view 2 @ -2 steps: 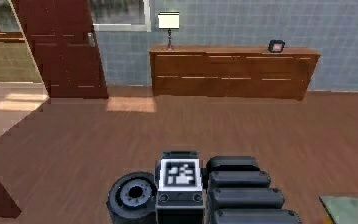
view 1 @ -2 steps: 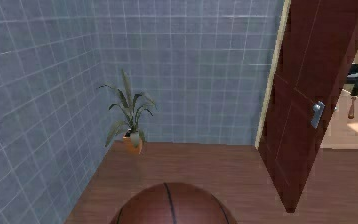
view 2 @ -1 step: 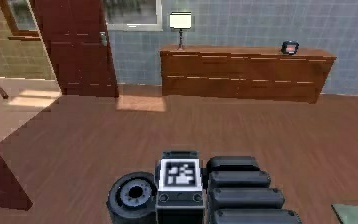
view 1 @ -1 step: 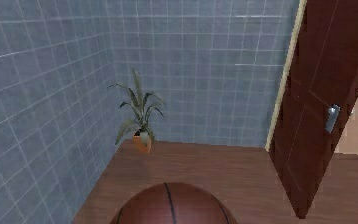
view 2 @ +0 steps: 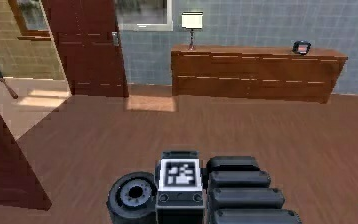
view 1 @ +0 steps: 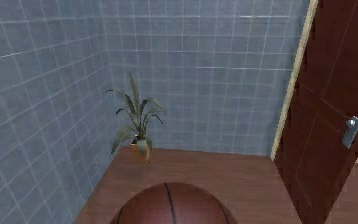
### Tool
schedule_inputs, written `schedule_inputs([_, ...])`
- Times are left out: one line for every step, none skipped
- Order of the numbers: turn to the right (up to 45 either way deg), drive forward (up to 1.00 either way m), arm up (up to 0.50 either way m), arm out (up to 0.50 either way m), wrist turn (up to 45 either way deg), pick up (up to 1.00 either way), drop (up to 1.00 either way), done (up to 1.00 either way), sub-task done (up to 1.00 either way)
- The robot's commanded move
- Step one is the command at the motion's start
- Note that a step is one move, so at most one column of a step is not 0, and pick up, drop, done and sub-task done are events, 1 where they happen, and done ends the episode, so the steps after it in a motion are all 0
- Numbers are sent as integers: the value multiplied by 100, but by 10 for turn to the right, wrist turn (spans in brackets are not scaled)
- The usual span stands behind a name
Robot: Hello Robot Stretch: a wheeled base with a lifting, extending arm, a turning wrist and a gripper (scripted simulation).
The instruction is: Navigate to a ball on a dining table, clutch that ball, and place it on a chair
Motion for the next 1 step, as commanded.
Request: schedule_inputs([-450,0,0,0,0,0,0,0,0])
